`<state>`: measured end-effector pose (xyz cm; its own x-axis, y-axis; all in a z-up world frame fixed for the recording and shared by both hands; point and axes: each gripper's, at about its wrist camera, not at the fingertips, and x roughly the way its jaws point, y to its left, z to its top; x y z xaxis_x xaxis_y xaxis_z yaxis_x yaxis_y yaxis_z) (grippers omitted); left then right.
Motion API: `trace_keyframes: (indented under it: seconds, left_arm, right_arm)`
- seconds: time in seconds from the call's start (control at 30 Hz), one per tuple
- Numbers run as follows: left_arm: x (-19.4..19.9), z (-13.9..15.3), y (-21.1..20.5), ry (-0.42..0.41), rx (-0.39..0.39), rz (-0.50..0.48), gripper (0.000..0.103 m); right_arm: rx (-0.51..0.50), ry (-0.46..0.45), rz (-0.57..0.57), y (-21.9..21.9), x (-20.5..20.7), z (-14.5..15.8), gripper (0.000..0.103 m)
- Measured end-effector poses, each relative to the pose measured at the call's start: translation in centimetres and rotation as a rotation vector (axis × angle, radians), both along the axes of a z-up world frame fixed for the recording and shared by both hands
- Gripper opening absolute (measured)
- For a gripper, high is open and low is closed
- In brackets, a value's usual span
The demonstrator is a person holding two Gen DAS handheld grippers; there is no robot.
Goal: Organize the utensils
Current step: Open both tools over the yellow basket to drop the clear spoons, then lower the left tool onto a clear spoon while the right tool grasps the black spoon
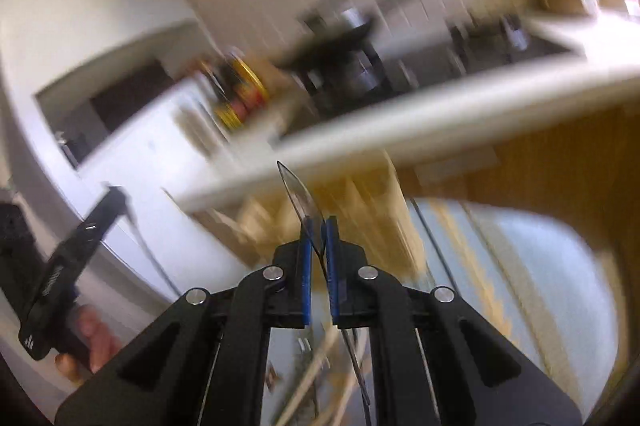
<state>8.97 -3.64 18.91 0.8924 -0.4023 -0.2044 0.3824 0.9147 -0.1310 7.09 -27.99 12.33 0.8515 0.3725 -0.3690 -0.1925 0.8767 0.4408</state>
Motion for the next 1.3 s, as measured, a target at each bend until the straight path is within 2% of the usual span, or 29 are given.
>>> trace_keyframes:
  seconds: [0.03,0.13,0.2,0.33,0.5,0.57,0.67,0.83,0.9,0.93,1.07,1.3]
  left_arm:
    - [0.3,0.6,-0.3,-0.015,-0.002,0.007,0.031]
    - [1.8,2.0,-1.8,-0.065,-0.013,0.047,0.031]
    - [2.7,1.9,-3.2,-0.124,0.001,0.126,0.031]
    - [5.2,0.5,-5.5,-0.158,0.038,0.187,0.031]
    - [8.3,-1.6,-6.0,-0.119,0.027,0.225,0.031]
    - [9.0,-2.4,-5.9,-0.106,0.024,0.259,0.031]
    - [9.5,-3.4,-5.7,-0.094,0.025,0.256,0.031]
    - [10.7,-4.5,-5.1,-0.039,-0.003,0.207,0.034]
    - [10.5,-4.6,-4.6,-0.036,-0.013,0.21,0.046]
    - [10.2,-4.5,-4.4,-0.035,-0.012,0.218,0.046]
    - [8.7,-3.6,-3.3,-0.021,-0.024,0.196,0.046]
    - [3.8,-0.9,-0.4,-0.011,-0.062,0.19,0.048]
  right_arm:
    - [0.001,-0.031,-0.001,0.0,1.2,1.7,0.005]
    - [-0.001,-0.133,-0.011,0.9,3.5,4.3,0.005]
    - [-0.016,-0.189,-0.011,2.1,5.3,4.5,0.005]
    - [-0.003,-0.22,0.003,3.2,9.5,5.3,0.005]
    - [0.027,-0.199,-0.003,2.9,13.2,2.4,0.005]
    - [0.013,-0.188,-0.008,3.0,14.2,1.1,0.005]
    - [0.013,-0.176,-0.023,2.8,14.9,-0.3,0.005]
    - [0.04,-0.145,-0.029,2.0,14.9,-1.3,0.006]
    - [0.048,-0.123,-0.008,1.7,14.6,-1.4,0.009]
    - [0.052,-0.118,0.001,1.6,14.4,-1.4,0.011]
    - [0.077,-0.108,0.009,1.2,12.6,-0.9,0.039]
    - [0.039,-0.079,-0.02,0.8,7.7,1.5,0.045]
